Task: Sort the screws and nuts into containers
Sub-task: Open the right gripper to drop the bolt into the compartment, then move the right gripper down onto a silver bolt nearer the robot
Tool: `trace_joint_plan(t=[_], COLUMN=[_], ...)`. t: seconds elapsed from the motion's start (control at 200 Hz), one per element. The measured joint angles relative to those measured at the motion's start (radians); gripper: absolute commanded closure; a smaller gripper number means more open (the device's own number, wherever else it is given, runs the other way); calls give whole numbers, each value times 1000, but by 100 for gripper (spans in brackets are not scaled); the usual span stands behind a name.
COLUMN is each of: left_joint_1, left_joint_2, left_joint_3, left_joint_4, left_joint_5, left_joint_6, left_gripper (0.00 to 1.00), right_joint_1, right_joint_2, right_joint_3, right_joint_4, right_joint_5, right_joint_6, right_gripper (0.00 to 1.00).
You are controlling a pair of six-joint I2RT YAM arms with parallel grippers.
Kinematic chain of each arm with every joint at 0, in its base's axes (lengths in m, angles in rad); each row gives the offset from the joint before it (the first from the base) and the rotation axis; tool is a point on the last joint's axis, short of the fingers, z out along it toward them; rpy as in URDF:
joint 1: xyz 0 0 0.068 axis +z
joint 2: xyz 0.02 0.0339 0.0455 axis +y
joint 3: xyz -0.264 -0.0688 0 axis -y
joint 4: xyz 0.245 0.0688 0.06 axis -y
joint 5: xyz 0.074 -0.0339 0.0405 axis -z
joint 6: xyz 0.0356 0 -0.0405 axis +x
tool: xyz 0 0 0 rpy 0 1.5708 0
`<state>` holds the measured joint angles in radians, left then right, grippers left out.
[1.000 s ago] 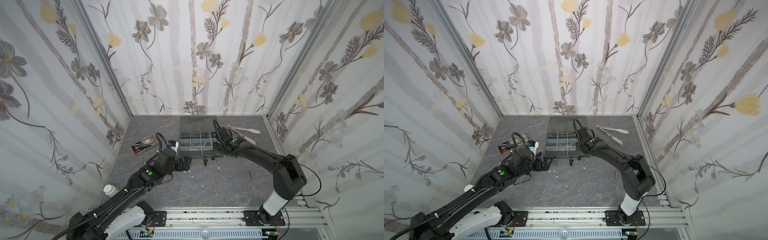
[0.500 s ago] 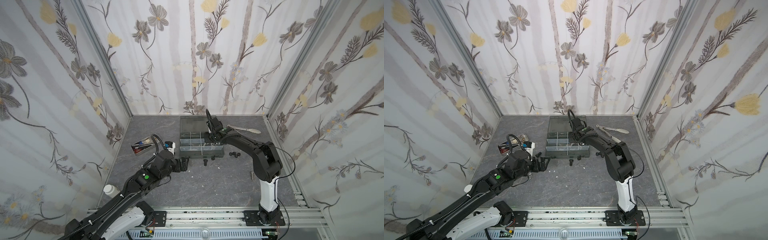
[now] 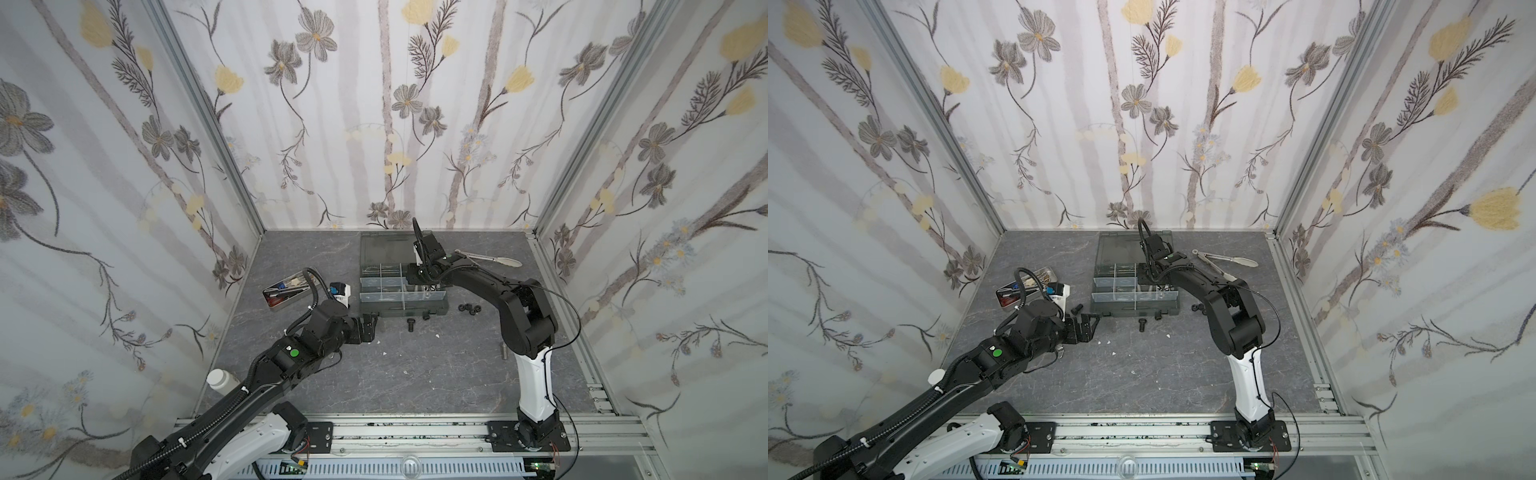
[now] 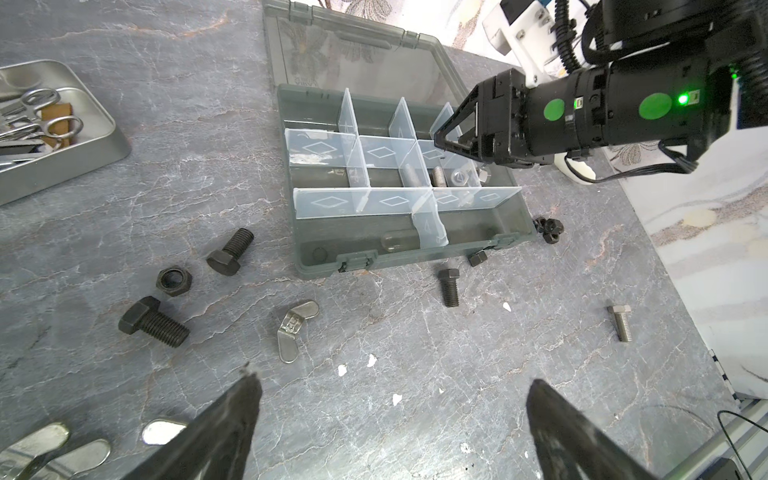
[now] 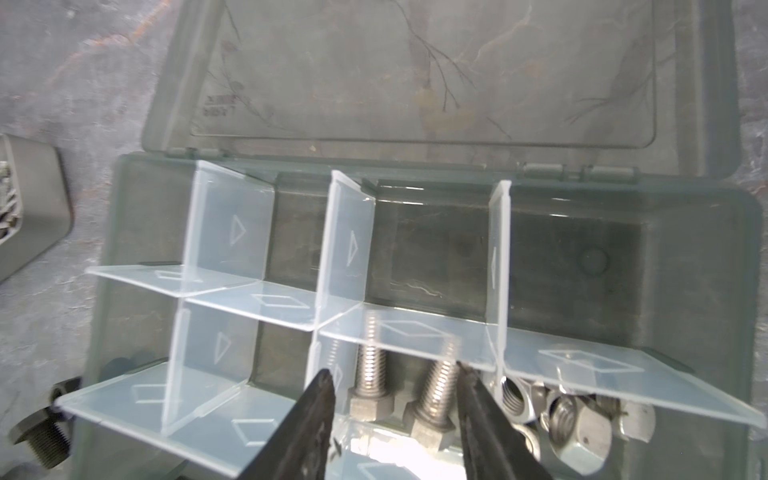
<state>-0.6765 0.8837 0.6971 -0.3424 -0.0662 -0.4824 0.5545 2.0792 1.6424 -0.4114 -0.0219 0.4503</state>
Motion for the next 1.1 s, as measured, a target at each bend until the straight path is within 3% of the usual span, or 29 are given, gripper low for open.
trace_joint_plan(t=[0.175,0.34,0.65,0.889,1.099], left_joint_1=[0,-14,-156,-231,-254], left_joint_2=[42,101,279,364,368], left_joint_3=[15,16,60,64,61], left_joint_4=[10,48,167,262,296], left_joint_5=[28,47,65,60,58], left_joint_6=[0,-16,-39,-70,-76], left_gripper=[0,0,0,0,0], right_joint_1=[-2,-5,-67,-109,-172], right_joint_2=[-141,-343,-750,-990,-1139], right_joint_3=[-75,-250,-658,-913,-1096], right_joint_4=[8,19,-29,-79,-82], right_joint_5=[-2,12,73,133,187], right_joint_6=[-6,-6,6,84,206], right_gripper=[48,48,49,47,38])
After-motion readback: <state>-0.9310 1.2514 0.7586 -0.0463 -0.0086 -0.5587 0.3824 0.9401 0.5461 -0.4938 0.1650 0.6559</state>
